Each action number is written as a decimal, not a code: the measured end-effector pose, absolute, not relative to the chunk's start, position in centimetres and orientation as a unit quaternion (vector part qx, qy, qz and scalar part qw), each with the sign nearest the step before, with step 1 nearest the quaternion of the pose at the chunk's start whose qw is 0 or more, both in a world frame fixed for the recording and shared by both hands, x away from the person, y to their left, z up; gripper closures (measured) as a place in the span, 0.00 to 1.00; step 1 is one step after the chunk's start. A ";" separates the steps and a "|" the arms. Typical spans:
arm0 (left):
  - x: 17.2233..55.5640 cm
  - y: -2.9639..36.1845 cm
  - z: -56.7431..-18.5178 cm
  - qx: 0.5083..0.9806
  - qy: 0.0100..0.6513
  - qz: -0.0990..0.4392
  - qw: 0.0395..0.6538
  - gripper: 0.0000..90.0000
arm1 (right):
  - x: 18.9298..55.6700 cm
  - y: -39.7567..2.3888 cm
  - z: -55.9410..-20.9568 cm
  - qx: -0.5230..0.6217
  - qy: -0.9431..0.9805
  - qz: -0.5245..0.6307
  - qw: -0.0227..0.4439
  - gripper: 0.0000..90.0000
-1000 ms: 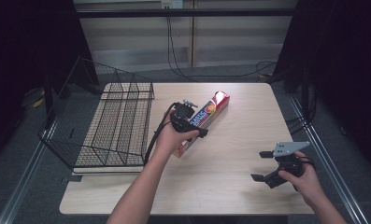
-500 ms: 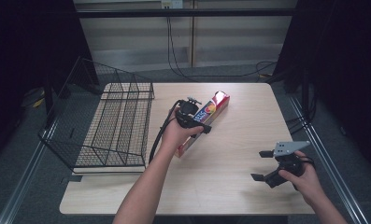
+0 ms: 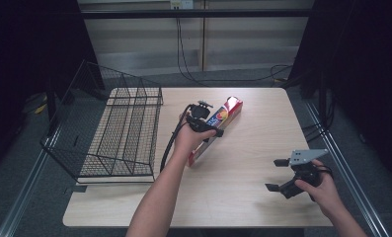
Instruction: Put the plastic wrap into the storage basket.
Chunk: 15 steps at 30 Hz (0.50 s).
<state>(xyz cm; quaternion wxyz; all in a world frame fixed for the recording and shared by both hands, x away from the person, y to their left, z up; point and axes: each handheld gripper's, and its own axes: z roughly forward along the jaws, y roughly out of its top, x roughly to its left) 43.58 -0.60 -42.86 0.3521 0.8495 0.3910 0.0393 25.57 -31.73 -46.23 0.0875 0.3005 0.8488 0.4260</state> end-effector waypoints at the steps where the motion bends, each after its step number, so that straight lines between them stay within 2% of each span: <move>1: 43.6 -0.6 -43.0 0.848 0.395 0.041 0.351 0.11 | 25.6 -31.8 -46.2 0.301 0.849 0.425 0.088 0.04; 15: 45.5 -0.9 -44.4 0.844 0.419 0.042 0.332 0.17 | 25.6 -31.9 -46.1 0.299 0.847 0.432 0.084 0.03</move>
